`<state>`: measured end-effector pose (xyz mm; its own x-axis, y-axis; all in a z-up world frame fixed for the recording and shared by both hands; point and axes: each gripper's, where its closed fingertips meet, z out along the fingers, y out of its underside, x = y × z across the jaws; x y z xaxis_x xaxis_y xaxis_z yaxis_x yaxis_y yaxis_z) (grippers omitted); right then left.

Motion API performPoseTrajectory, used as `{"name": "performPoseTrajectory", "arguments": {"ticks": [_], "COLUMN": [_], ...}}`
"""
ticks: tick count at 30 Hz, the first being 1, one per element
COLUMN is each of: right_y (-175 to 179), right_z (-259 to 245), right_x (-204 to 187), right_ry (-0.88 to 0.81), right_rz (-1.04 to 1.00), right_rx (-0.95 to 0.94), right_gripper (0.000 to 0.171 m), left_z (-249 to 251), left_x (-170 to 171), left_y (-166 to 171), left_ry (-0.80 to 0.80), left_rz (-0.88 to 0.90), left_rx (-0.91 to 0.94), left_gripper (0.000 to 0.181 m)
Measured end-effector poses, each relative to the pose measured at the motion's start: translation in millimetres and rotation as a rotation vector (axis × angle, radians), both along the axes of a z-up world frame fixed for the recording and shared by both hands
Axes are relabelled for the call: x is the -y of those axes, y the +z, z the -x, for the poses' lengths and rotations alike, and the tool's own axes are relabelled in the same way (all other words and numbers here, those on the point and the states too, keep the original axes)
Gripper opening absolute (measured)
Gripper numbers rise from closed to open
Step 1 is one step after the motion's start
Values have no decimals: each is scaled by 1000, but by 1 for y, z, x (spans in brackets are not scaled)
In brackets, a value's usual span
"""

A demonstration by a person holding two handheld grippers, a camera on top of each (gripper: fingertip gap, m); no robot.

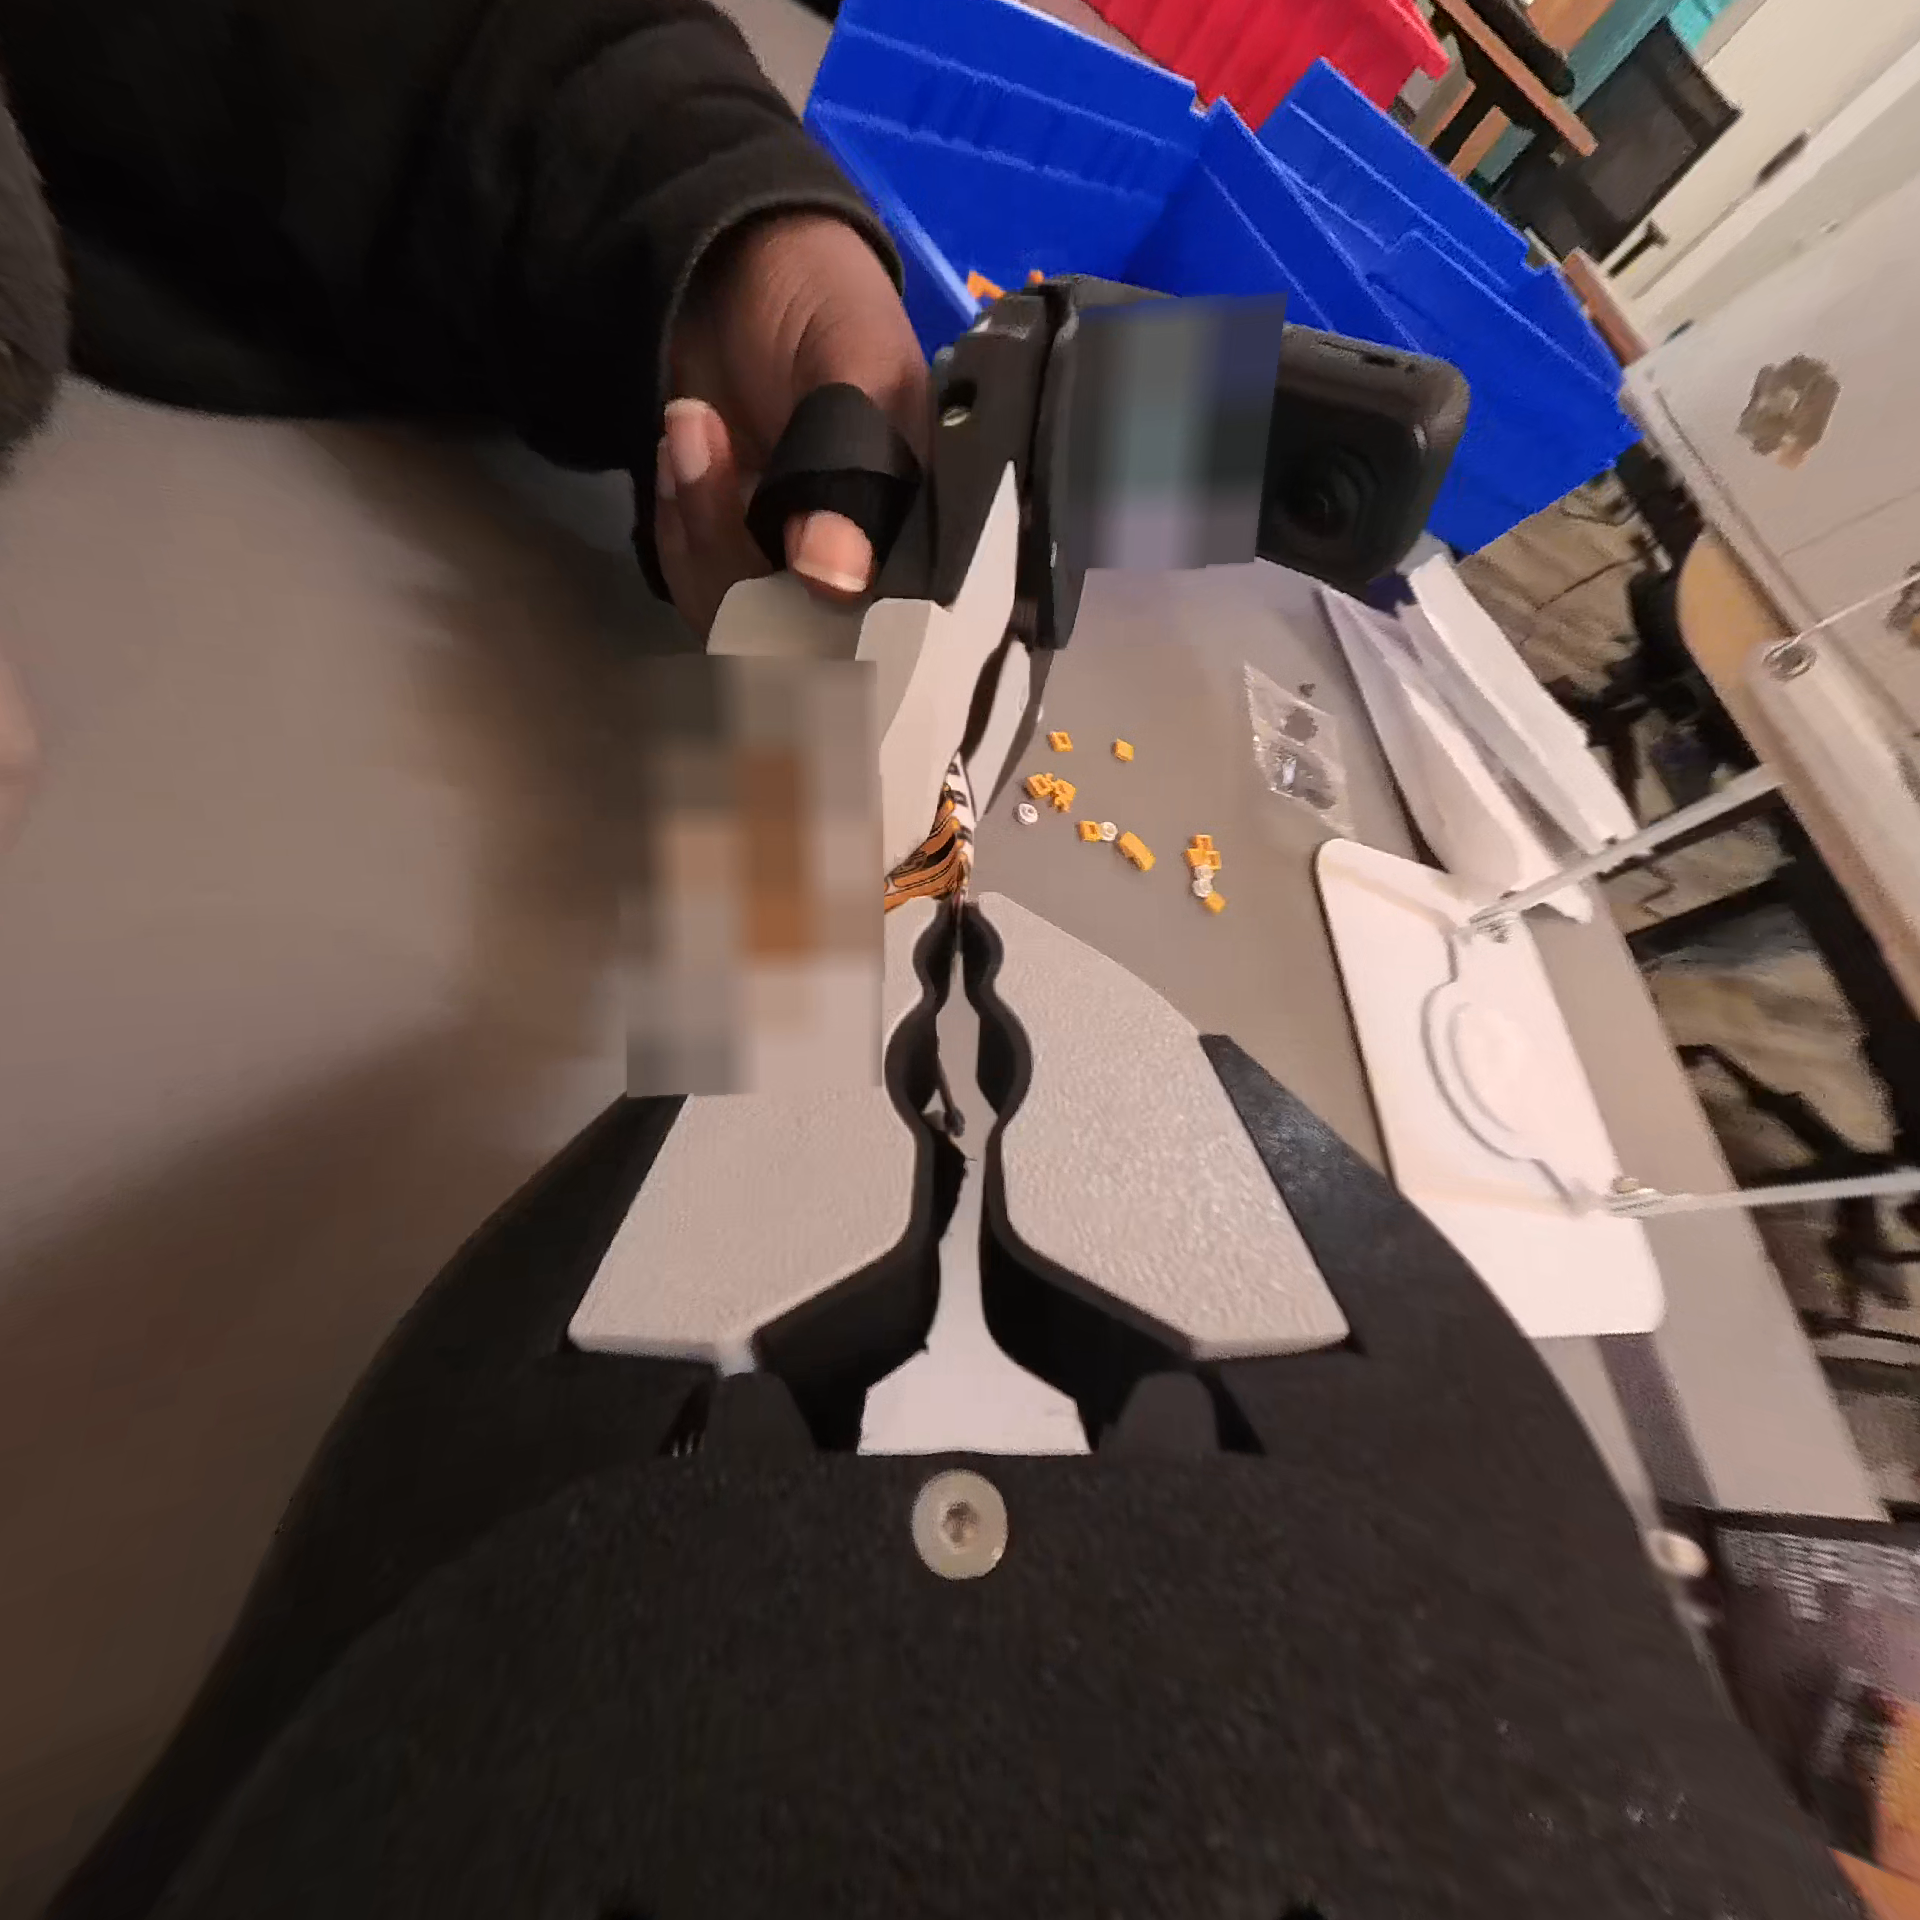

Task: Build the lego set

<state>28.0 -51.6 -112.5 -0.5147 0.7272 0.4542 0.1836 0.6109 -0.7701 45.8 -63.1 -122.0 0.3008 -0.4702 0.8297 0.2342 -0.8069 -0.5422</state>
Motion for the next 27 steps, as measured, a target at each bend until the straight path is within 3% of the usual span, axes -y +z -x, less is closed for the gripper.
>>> {"name": "performPoseTrajectory", "arguments": {"ticks": [17,27], "right_y": [-1,-1], "right_z": [0,-1], "right_x": [-1,0], "right_ry": [-23,39], "right_rz": [-82,-261], "right_rx": [-20,-141], "right_gripper": [3,0], "left_z": [1,1], "left_x": [-1,-1], "left_y": [-6,-5], "left_ry": [3,3], "left_rz": [11,17], "left_rx": [-24,3], "left_gripper": [0,0]}}
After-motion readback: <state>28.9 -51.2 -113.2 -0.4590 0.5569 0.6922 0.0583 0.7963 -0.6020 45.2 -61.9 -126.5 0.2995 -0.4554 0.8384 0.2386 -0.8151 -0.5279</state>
